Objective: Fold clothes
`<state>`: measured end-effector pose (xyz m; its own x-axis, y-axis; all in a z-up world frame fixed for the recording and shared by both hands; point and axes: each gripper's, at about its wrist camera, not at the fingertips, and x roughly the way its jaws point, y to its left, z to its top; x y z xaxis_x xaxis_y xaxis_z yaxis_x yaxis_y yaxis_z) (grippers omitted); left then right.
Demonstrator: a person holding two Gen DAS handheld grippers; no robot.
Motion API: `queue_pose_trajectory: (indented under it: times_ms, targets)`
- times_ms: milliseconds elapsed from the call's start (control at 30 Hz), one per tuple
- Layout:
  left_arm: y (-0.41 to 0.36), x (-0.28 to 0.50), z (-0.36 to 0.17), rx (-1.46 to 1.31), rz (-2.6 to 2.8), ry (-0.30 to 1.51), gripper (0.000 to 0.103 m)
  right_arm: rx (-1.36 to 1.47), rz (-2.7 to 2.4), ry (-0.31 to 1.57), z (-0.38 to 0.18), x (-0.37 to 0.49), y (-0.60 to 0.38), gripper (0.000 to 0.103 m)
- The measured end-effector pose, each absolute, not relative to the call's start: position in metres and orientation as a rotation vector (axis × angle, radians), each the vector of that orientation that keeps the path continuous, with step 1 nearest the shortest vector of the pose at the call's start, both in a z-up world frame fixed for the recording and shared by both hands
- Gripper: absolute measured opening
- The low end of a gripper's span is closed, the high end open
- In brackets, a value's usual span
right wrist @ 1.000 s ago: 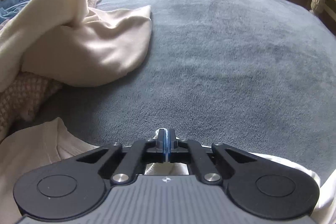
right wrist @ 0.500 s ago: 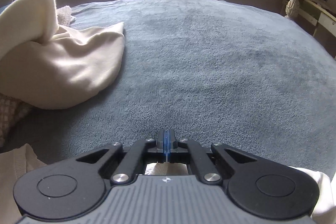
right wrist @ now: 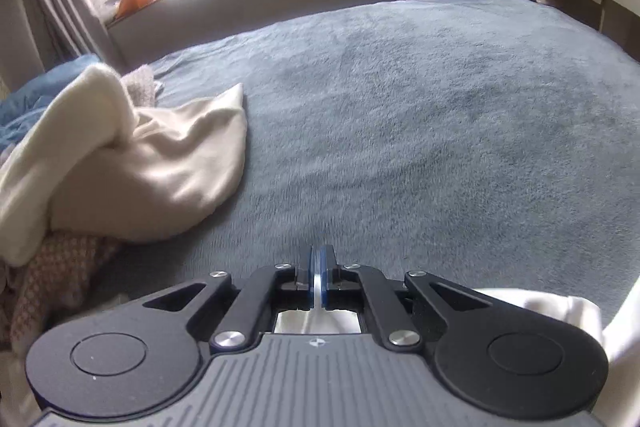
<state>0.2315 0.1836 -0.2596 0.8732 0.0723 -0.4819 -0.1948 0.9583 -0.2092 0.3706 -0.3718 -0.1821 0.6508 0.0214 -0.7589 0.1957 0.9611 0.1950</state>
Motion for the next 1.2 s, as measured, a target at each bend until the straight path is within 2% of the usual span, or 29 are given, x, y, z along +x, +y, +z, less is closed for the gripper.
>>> queue_pose_trajectory:
  times_ms: [267, 333, 467, 700, 767, 867, 1033, 1200]
  targets:
    - [0.178, 0.235, -0.258, -0.217, 0.156, 0.509, 0.063, 0.281, -0.033, 1.007, -0.222, 0.367, -0.365, 0.002]
    - [0.176, 0.236, -0.258, -0.203, 0.161, 0.515, 0.063, 0.304, -0.056, 0.944, -0.223, 0.370, -0.365, 0.003]
    - [0.175, 0.237, -0.257, -0.191, 0.163, 0.525, 0.064, 0.528, -0.099, 0.793, -0.195, 0.353, -0.390, 0.003]
    - [0.174, 0.239, -0.253, -0.189, 0.166, 0.543, 0.066, 0.622, -0.110, 0.674, -0.108, 0.232, -0.449, 0.006]
    - [0.177, 0.238, -0.247, -0.219, 0.181, 0.550, 0.066, 0.647, -0.145, 0.659, -0.089, 0.186, -0.468, 0.016]
    - [0.186, 0.230, -0.231, -0.340, 0.215, 0.541, 0.066, 0.665, -0.232, 0.664, -0.070, 0.114, -0.498, 0.017]
    - [0.183, 0.202, -0.194, -0.355, 0.191, 0.504, 0.066, 0.840, -0.337, 0.655, -0.071, 0.017, -0.537, 0.017]
    - [0.157, 0.161, -0.162, -0.301, 0.053, 0.518, 0.066, 0.966, -0.389, 0.735, -0.113, -0.031, -0.548, 0.018]
